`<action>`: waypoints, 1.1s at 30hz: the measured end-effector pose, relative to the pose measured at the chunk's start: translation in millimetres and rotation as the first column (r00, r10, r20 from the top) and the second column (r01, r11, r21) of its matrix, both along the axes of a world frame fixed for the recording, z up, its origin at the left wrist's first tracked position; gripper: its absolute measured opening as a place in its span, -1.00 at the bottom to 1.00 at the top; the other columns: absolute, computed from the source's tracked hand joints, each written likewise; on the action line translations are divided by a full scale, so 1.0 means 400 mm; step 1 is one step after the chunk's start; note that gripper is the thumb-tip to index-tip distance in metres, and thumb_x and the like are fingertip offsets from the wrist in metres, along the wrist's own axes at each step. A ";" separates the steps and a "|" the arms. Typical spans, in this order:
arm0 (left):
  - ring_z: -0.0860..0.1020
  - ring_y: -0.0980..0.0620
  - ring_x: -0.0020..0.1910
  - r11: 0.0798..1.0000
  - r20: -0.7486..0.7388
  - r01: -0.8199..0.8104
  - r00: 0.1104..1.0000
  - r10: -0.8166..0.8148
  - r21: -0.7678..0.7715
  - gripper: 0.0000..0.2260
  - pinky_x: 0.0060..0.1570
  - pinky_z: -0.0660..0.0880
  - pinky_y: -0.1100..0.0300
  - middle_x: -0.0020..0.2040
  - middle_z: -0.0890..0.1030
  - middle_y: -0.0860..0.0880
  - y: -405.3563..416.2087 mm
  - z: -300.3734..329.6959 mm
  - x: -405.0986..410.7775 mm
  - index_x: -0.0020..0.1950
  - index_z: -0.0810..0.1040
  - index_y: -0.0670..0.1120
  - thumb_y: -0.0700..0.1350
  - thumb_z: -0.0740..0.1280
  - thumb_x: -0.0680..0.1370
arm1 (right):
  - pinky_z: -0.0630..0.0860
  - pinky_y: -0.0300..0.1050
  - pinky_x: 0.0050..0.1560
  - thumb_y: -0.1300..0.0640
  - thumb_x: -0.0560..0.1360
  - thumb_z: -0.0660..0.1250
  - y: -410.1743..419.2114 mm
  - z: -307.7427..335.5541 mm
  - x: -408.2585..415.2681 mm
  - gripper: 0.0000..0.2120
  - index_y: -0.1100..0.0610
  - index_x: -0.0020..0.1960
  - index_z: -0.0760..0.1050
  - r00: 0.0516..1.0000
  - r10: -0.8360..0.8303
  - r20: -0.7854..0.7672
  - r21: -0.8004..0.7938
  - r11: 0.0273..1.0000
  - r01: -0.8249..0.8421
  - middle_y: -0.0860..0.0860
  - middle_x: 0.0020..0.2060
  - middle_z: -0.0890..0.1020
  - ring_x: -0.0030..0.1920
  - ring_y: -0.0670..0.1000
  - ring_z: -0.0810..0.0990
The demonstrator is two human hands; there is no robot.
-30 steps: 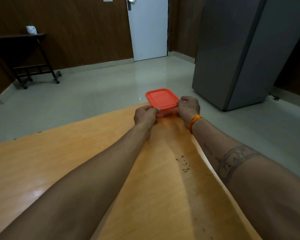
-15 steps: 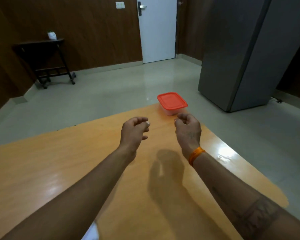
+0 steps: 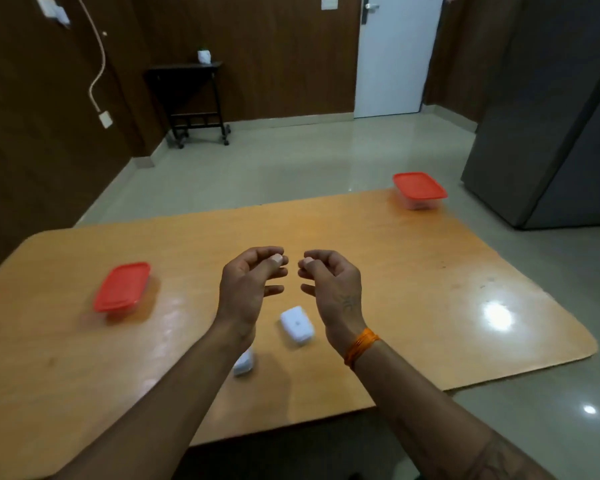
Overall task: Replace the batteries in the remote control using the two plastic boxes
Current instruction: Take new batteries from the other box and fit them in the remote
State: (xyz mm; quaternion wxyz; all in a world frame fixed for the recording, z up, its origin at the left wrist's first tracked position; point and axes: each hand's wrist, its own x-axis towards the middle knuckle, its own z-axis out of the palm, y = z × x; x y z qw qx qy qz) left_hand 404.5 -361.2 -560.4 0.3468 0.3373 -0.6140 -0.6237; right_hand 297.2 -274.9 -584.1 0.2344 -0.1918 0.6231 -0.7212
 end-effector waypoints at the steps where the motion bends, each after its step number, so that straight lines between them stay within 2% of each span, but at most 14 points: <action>1: 0.71 -0.07 0.04 1.000 0.006 -0.029 1.000 0.029 -0.001 -0.85 -0.02 0.63 -0.02 0.04 0.76 -0.10 -0.010 -0.002 0.048 0.15 0.69 -0.11 -0.17 0.35 0.64 | 0.72 0.03 -0.01 0.14 0.60 0.36 -0.019 -0.003 0.041 -0.88 0.07 0.08 0.66 1.000 0.025 -0.002 -0.001 1.000 -0.025 0.05 -0.07 0.73 0.01 0.04 0.72; 7: 0.70 -0.02 -0.05 0.983 0.057 -0.173 0.984 0.169 0.061 -0.88 -0.05 0.61 0.01 0.03 0.76 -0.11 -0.096 -0.036 0.303 0.09 0.70 -0.10 -0.18 0.37 0.62 | 0.69 0.07 -0.04 0.19 0.57 0.37 -0.158 -0.033 0.248 -0.89 0.08 0.01 0.68 0.985 0.170 -0.006 0.030 0.985 -0.169 0.07 -0.13 0.75 -0.02 0.13 0.72; 10: 0.69 -0.02 -0.04 0.970 0.102 -0.231 0.969 0.223 0.079 -0.88 -0.08 0.60 0.03 0.04 0.76 -0.11 -0.155 -0.065 0.404 0.10 0.69 -0.11 -0.17 0.38 0.61 | 0.68 0.12 -0.05 0.17 0.54 0.38 -0.230 -0.062 0.325 -0.89 0.05 -0.04 0.68 0.969 0.247 -0.020 0.095 0.965 -0.244 0.04 -0.15 0.74 -0.03 0.13 0.71; 12: 0.68 -0.04 -0.03 0.949 0.126 -0.303 0.948 0.291 0.083 -0.88 -0.10 0.60 0.03 0.04 0.74 -0.13 -0.201 -0.088 0.458 0.10 0.69 -0.11 -0.17 0.39 0.60 | 0.69 0.15 -0.03 0.15 0.53 0.38 -0.281 -0.086 0.364 -0.90 0.03 -0.05 0.68 0.953 0.294 -0.074 0.146 0.948 -0.281 0.02 -0.17 0.73 -0.07 0.11 0.71; 14: 0.69 -0.08 -0.01 0.924 0.169 -0.377 0.917 0.362 0.066 -0.89 -0.11 0.62 0.01 0.01 0.73 -0.11 -0.247 -0.117 0.501 0.08 0.70 -0.08 -0.15 0.40 0.59 | 0.69 0.09 -0.01 0.16 0.52 0.37 -0.334 -0.109 0.392 -0.88 0.02 -0.04 0.68 0.921 0.340 -0.193 0.226 0.928 -0.295 -0.03 -0.15 0.73 -0.09 0.02 0.69; 17: 0.69 -0.11 0.03 0.871 0.251 -0.491 0.845 0.472 0.015 -0.89 -0.07 0.67 -0.07 -0.05 0.71 -0.06 -0.308 -0.154 0.545 0.04 0.69 -0.02 -0.11 0.42 0.54 | 0.60 -0.12 0.05 0.24 0.53 0.34 -0.407 -0.133 0.411 -0.80 0.06 0.05 0.70 0.816 0.426 -0.391 0.415 0.873 -0.257 -0.02 -0.04 0.74 0.00 -0.02 0.68; 19: 0.69 -0.08 -0.02 0.836 0.277 -0.549 0.806 0.523 0.018 -0.82 -0.09 0.70 -0.09 -0.02 0.70 -0.04 -0.342 -0.166 0.555 0.12 0.68 -0.02 -0.10 0.42 0.53 | 0.58 -0.10 0.10 0.28 0.53 0.32 -0.453 -0.141 0.415 -0.72 0.09 0.17 0.67 0.722 0.485 -0.494 0.495 0.839 -0.226 0.02 0.06 0.73 0.07 0.04 0.67; 21: 0.68 -0.08 -0.07 0.831 0.299 -0.556 0.795 0.527 0.015 -0.69 -0.24 0.67 0.01 0.05 0.70 -0.05 -0.375 -0.171 0.549 0.24 0.64 -0.02 -0.08 0.41 0.50 | 0.59 -0.01 0.10 0.29 0.52 0.30 -0.496 -0.148 0.415 -0.61 0.06 0.30 0.59 0.589 0.541 -0.600 0.552 0.813 -0.184 0.05 0.16 0.66 0.11 0.11 0.64; 23: 0.69 -0.14 -0.02 0.836 0.328 -0.549 0.789 0.520 -0.005 -0.57 -0.26 0.63 0.06 0.14 0.70 -0.06 -0.403 -0.179 0.535 0.33 0.61 0.00 -0.05 0.42 0.45 | 0.58 0.04 0.05 0.31 0.52 0.28 -0.538 -0.158 0.412 -0.52 0.03 0.40 0.51 0.449 0.592 -0.669 0.598 0.788 -0.147 0.09 0.21 0.57 0.12 0.17 0.60; 25: 0.70 -0.16 0.07 0.838 0.359 -0.544 0.773 0.523 -0.049 -0.50 -0.06 0.68 -0.05 0.18 0.69 0.00 -0.430 -0.192 0.521 0.35 0.62 0.03 0.01 0.44 0.40 | 0.59 0.08 0.00 0.32 0.53 0.28 -0.574 -0.169 0.407 -0.54 0.03 0.39 0.51 0.310 0.622 -0.719 0.624 0.774 -0.106 0.11 0.19 0.54 0.14 0.20 0.55; 27: 0.68 -0.10 0.10 0.843 0.380 -0.531 0.766 0.519 -0.079 -0.49 0.11 0.66 -0.14 0.14 0.68 0.07 -0.446 -0.197 0.511 0.33 0.64 0.06 0.04 0.44 0.36 | 0.61 0.13 -0.06 0.28 0.54 0.31 -0.599 -0.180 0.401 -0.64 0.05 0.31 0.54 0.194 0.619 -0.761 0.620 0.782 -0.066 0.12 0.14 0.53 0.14 0.20 0.52; 30: 0.66 -0.04 0.12 0.862 0.370 -0.495 0.784 0.498 -0.112 -0.54 0.16 0.63 -0.15 0.08 0.63 0.11 -0.444 -0.187 0.497 0.36 0.62 0.01 -0.10 0.50 0.45 | 0.60 0.11 -0.18 0.18 0.56 0.39 -0.615 -0.192 0.389 -0.80 0.09 0.18 0.56 0.152 0.566 -0.810 0.563 0.824 -0.066 0.13 0.09 0.52 0.09 0.20 0.50; 33: 0.63 0.01 0.13 0.869 0.381 -0.466 0.782 0.493 -0.168 -0.46 0.20 0.60 -0.03 0.24 0.65 0.02 -0.445 -0.199 0.490 0.45 0.54 -0.02 -0.17 0.53 0.47 | 0.60 0.12 -0.21 0.10 0.56 0.42 -0.601 -0.205 0.378 -0.82 0.09 0.15 0.55 0.173 0.514 -0.840 0.504 0.858 -0.101 0.11 0.11 0.52 0.07 0.17 0.50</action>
